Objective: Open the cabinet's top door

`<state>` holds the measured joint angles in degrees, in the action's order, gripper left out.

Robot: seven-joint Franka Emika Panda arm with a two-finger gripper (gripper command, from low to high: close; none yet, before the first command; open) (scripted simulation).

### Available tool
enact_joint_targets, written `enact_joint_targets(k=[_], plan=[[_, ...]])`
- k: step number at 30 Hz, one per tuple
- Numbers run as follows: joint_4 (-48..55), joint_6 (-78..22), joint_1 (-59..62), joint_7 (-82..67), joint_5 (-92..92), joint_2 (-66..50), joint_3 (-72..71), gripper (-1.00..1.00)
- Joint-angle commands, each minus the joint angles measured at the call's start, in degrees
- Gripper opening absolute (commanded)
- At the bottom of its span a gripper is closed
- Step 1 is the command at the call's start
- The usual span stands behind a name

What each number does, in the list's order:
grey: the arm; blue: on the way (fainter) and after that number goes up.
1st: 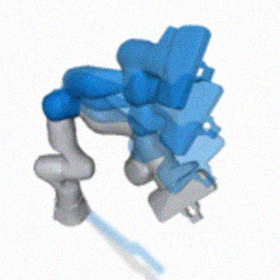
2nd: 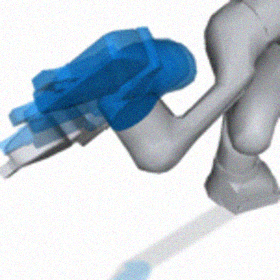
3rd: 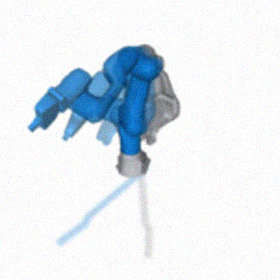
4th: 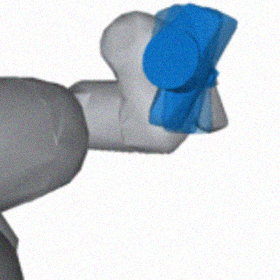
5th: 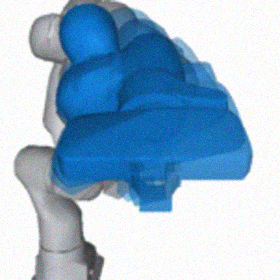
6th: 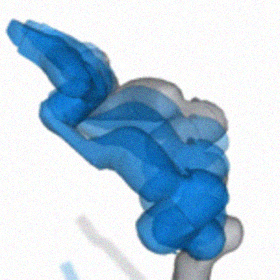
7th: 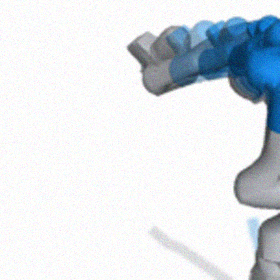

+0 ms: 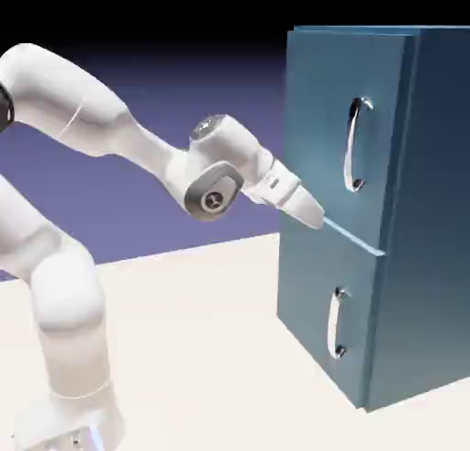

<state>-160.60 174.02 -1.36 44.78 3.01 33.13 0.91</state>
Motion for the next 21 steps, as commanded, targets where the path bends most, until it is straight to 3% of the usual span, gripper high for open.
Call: enact_joint_targets(k=[1, 21], plan=[[0.3, 0.0, -0.6, 1.9, 2.5, 0.4, 0.8, 0.0], [7.0, 0.3, -11.7, 40.4, 52.3, 8.2, 15.8, 0.0]])
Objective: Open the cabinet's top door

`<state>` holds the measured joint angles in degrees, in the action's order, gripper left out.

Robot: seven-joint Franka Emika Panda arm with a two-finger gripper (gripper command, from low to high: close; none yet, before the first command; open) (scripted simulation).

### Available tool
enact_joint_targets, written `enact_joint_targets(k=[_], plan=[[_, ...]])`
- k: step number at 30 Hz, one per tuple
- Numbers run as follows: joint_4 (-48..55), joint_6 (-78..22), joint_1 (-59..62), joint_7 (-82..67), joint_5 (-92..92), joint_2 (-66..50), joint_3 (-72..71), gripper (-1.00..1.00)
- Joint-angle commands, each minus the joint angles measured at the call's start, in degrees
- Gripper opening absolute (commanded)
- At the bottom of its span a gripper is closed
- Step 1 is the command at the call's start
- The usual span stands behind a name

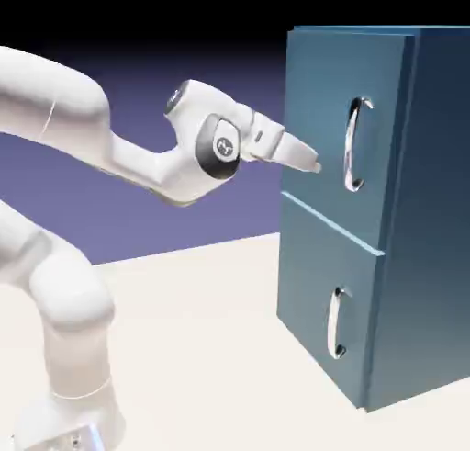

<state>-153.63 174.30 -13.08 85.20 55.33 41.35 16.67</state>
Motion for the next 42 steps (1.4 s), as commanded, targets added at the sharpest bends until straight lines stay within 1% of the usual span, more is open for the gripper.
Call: enact_joint_targets(k=[1, 42], plan=[[0.3, 0.0, -0.6, 1.9, 2.5, 0.4, 0.8, 0.0], [13.8, 0.6, -23.1, 79.7, 103.2, 16.2, 31.1, 0.0]])
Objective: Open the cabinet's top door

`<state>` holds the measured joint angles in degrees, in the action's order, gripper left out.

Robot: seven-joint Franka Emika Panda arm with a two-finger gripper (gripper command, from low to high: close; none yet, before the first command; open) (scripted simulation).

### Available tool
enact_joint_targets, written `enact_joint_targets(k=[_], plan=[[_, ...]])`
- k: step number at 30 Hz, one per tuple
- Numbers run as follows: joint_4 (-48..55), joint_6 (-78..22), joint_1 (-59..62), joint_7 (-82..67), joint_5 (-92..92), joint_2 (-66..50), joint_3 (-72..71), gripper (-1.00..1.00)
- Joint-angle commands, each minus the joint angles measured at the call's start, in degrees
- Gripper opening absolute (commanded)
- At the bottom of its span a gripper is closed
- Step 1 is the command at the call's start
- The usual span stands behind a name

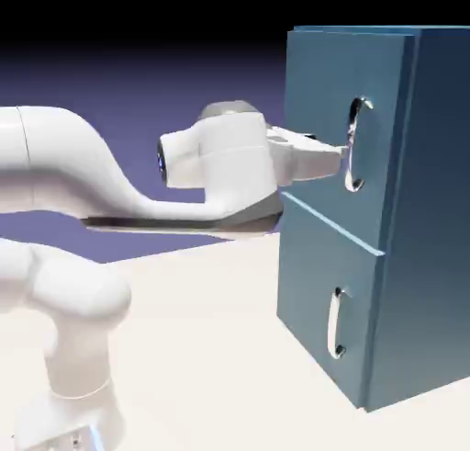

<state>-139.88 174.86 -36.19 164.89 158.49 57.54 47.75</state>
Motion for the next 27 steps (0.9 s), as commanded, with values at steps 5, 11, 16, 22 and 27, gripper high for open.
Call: enact_joint_targets(k=[5, 11, 16, 22, 27], plan=[[5.1, -2.9, -8.3, 0.9, 1.6, -4.2, 4.6, 0.0], [2.2, -5.6, -3.5, 1.1, -1.3, -5.1, 0.7, -1.0], [-3.5, -8.4, 6.8, 1.1, -7.1, -4.7, -7.8, -1.0], [-9.5, -10.3, 19.3, 0.9, -15.1, -3.0, -18.7, -1.0], [-13.4, -10.2, 29.7, 0.8, -22.3, -0.8, -28.2, -1.0]])
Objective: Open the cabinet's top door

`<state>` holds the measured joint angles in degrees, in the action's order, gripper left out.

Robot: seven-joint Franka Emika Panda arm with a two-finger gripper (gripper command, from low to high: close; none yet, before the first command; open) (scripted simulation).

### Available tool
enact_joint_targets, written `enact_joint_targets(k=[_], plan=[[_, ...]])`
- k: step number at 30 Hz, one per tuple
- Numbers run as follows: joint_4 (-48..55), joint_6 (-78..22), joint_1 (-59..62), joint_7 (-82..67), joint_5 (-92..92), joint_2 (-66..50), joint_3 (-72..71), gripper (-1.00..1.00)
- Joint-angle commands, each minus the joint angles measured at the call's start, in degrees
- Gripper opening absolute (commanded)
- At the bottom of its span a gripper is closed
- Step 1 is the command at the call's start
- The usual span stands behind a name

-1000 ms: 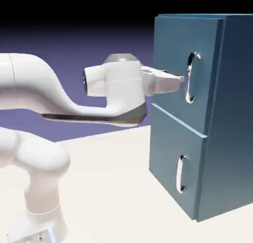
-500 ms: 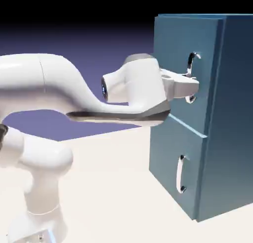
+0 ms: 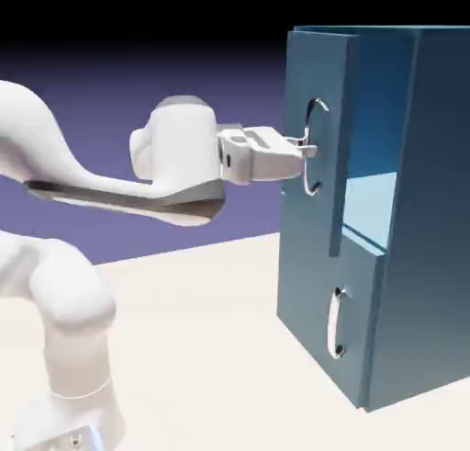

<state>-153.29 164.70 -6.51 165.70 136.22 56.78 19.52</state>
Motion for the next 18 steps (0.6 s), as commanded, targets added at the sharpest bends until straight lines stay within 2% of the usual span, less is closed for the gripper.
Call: enact_joint_targets(k=[1, 11, 18], plan=[[-0.8, 0.1, 2.1, -0.2, -1.7, 0.6, -1.9, -1.0], [-7.3, 4.3, 20.8, -6.7, -21.9, 9.4, -18.8, -1.0], [-11.9, 4.2, 25.5, -18.8, -39.3, 16.2, -24.5, -1.0]])
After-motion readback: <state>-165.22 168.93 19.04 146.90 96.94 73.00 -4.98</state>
